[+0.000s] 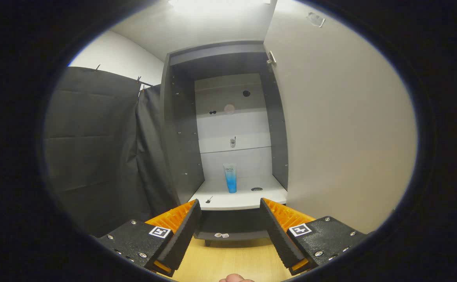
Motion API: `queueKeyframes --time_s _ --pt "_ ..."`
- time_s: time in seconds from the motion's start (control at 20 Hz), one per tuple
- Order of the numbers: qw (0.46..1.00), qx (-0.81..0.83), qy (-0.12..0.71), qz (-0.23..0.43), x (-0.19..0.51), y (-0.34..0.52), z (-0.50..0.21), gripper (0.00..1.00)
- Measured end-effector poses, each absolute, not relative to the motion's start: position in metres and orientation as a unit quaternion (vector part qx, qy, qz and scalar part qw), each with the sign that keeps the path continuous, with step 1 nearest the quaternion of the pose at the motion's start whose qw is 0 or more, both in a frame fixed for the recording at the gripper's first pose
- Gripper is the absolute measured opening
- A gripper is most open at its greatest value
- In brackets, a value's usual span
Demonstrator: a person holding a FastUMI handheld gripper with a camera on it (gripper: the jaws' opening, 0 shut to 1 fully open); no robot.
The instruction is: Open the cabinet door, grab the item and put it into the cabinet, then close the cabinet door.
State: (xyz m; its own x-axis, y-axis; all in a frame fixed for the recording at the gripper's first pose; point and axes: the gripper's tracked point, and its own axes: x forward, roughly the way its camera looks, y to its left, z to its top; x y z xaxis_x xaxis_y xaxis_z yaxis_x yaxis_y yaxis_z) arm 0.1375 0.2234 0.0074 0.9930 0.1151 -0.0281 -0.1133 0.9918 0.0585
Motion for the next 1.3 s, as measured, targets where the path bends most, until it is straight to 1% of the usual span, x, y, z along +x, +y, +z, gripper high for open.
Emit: queueKeyframes --time_s 0.2,0.35,0.45,0.7,0.9,1.05,1.3 --pt "0.995 0.028 0.030 0.088 0.082 0.218 0.003 0.94" --pt "0.984 0.059 0.055 0.156 0.036 0.224 -0.001 0.93" --pt "0.981 0.062 0.069 0.172 0.015 0.207 -0.001 0.93" --pt "0.977 0.050 0.046 0.200 -0.030 0.153 0.019 0.93" --pt "0.983 0.040 0.027 0.179 -0.052 0.096 0.036 0.93" --pt "0.986 0.059 0.037 0.149 -0.057 0.052 0.032 0.93" --pt "0.994 0.048 0.026 0.092 -0.047 -0.014 0.033 0.93"
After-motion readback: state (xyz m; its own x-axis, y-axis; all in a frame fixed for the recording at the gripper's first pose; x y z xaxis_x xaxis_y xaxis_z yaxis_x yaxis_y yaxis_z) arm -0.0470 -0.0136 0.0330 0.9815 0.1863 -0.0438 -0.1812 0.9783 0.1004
